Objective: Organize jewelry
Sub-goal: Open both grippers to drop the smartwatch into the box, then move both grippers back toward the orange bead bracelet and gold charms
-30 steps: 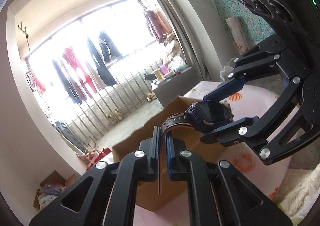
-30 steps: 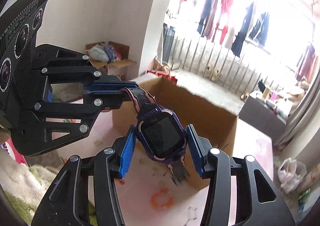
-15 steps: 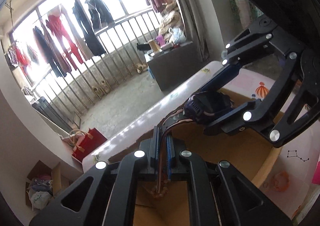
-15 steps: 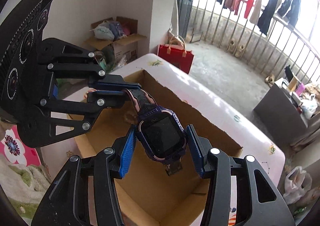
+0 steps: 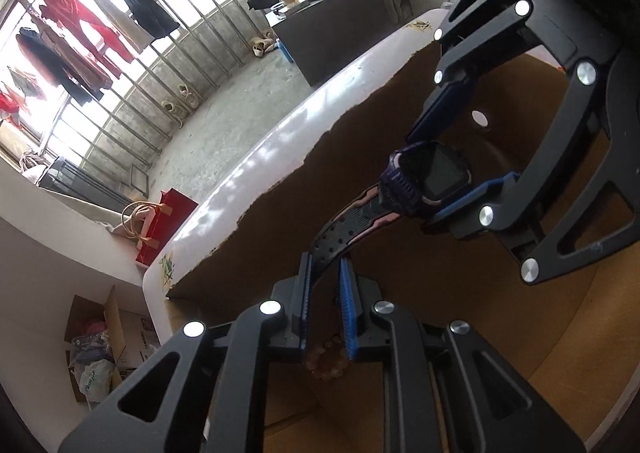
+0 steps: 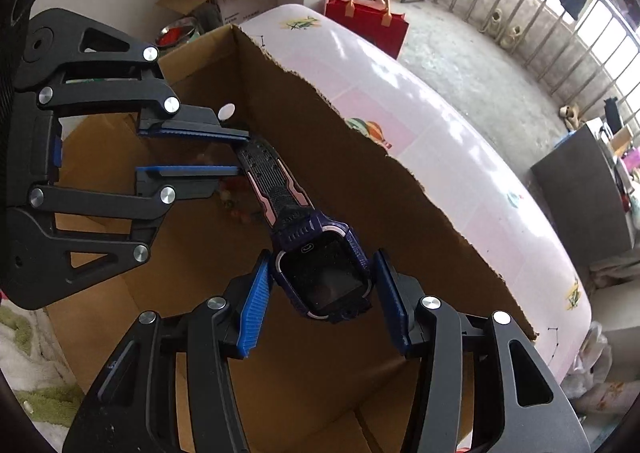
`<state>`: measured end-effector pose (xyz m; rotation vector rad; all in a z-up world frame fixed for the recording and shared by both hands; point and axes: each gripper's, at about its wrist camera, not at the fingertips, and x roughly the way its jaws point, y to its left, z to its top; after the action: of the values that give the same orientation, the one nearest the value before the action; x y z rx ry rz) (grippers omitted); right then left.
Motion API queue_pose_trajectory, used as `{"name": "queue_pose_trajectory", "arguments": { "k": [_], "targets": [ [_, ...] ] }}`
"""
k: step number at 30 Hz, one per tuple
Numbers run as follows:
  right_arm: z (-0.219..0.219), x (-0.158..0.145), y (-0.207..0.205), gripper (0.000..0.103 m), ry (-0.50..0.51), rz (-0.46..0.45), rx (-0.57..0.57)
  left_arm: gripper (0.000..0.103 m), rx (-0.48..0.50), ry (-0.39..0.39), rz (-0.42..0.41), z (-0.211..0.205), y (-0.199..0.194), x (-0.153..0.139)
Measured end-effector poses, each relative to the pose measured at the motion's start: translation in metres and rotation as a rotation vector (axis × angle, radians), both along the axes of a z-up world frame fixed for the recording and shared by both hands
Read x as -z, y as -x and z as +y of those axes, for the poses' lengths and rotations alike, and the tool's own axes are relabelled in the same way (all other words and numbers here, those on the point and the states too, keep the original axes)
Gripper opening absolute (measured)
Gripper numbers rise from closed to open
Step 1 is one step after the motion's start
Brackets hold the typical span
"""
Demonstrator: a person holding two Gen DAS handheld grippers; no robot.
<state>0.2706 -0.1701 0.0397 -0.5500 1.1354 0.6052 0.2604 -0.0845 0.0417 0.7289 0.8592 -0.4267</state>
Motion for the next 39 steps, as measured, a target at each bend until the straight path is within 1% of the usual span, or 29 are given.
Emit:
{"name": "queue_pose_trajectory", "arguments": {
  "k": [1,3,4,5,7,9,11,13,15,16,17,18,20,21,22,23,24,25,26,29,31,32,34,36,38,39],
  "targets": [
    [0.001,0.003,-0.001,0.048,0.008,0.007,-0.005,0.015,-0.001,-0.005,0.011,0.0,0.0,0.001],
    [0.003,0.006,-0.001,0.058,0.039,0.005,-0.005,0.02,-0.01,-0.025,0.015,-0.001,0.001,0.002],
    [0.004,0.007,0.001,0.059,0.051,0.005,-0.007,0.024,-0.013,-0.028,0.018,0.0,0.003,0.001],
    [0.005,0.008,0.003,0.06,0.062,0.004,-0.006,0.027,-0.015,-0.027,0.027,0.001,0.004,0.001],
    [0.005,0.008,0.007,0.06,0.075,0.005,-0.003,0.03,-0.023,-0.016,0.042,0.001,0.003,0.0],
    [0.004,0.004,0.01,0.06,0.079,-0.002,0.005,0.031,-0.025,-0.003,0.042,-0.002,0.01,-0.004],
    [0.002,-0.001,0.014,0.06,0.08,-0.01,0.019,0.034,-0.03,0.013,0.034,0.001,0.014,-0.011],
    [0.002,-0.009,0.017,0.06,0.076,-0.023,0.035,0.037,-0.042,0.039,0.015,0.006,0.02,-0.022],
    [0.0,-0.02,0.023,0.061,0.062,-0.04,0.063,0.042,-0.063,0.088,0.0,0.013,0.025,-0.038],
    [-0.002,-0.027,0.027,0.062,0.046,-0.053,0.08,0.047,-0.077,0.122,-0.009,0.018,0.028,-0.047],
    [-0.003,-0.035,0.031,0.065,0.022,-0.07,0.097,0.055,-0.09,0.156,-0.022,0.023,0.036,-0.056],
    [-0.006,-0.043,0.037,0.066,-0.003,-0.087,0.111,0.059,-0.105,0.194,-0.037,0.029,0.043,-0.067],
    [-0.02,-0.06,0.052,0.068,-0.076,-0.131,0.152,0.07,-0.127,0.26,-0.072,0.042,0.059,-0.085],
    [-0.024,-0.069,0.061,0.07,-0.114,-0.149,0.175,0.072,-0.135,0.291,-0.09,0.049,0.069,-0.094],
    [-0.029,-0.077,0.071,0.07,-0.148,-0.165,0.196,0.077,-0.141,0.317,-0.111,0.056,0.081,-0.1],
    [-0.033,-0.086,0.085,0.071,-0.189,-0.191,0.22,0.079,-0.146,0.336,-0.13,0.062,0.092,-0.106],
    [-0.038,-0.09,0.09,0.072,-0.216,-0.211,0.235,0.082,-0.15,0.357,-0.147,0.068,0.105,-0.111],
    [-0.041,-0.097,0.104,0.074,-0.252,-0.231,0.249,0.084,-0.149,0.381,-0.152,0.074,0.114,-0.114],
    [-0.046,-0.099,0.11,0.077,-0.286,-0.243,0.259,0.088,-0.148,0.406,-0.152,0.079,0.123,-0.115],
    [-0.049,-0.101,0.145,0.082,-0.385,-0.268,0.278,0.093,-0.174,0.47,-0.142,0.1,0.155,-0.109],
    [-0.048,-0.096,0.175,0.084,-0.431,-0.263,0.295,0.095,-0.198,0.494,-0.12,0.107,0.172,-0.097],
    [-0.046,-0.092,0.183,0.084,-0.447,-0.257,0.297,0.096,-0.215,0.497,-0.108,0.108,0.181,-0.088],
    [-0.043,-0.082,0.21,0.085,-0.482,-0.233,0.315,0.097,-0.249,0.484,-0.075,0.108,0.196,-0.065],
    [-0.04,-0.071,0.23,0.087,-0.493,-0.206,0.349,0.097,-0.273,0.464,-0.029,0.103,0.207,-0.037],
    [-0.035,-0.048,0.248,0.087,-0.481,-0.171,0.41,0.097,-0.299,0.444,0.025,0.097,0.214,-0.008],
    [-0.034,-0.033,0.246,0.087,-0.48,-0.149,0.443,0.097,-0.318,0.428,0.054,0.093,0.215,0.006]
  ]
}}
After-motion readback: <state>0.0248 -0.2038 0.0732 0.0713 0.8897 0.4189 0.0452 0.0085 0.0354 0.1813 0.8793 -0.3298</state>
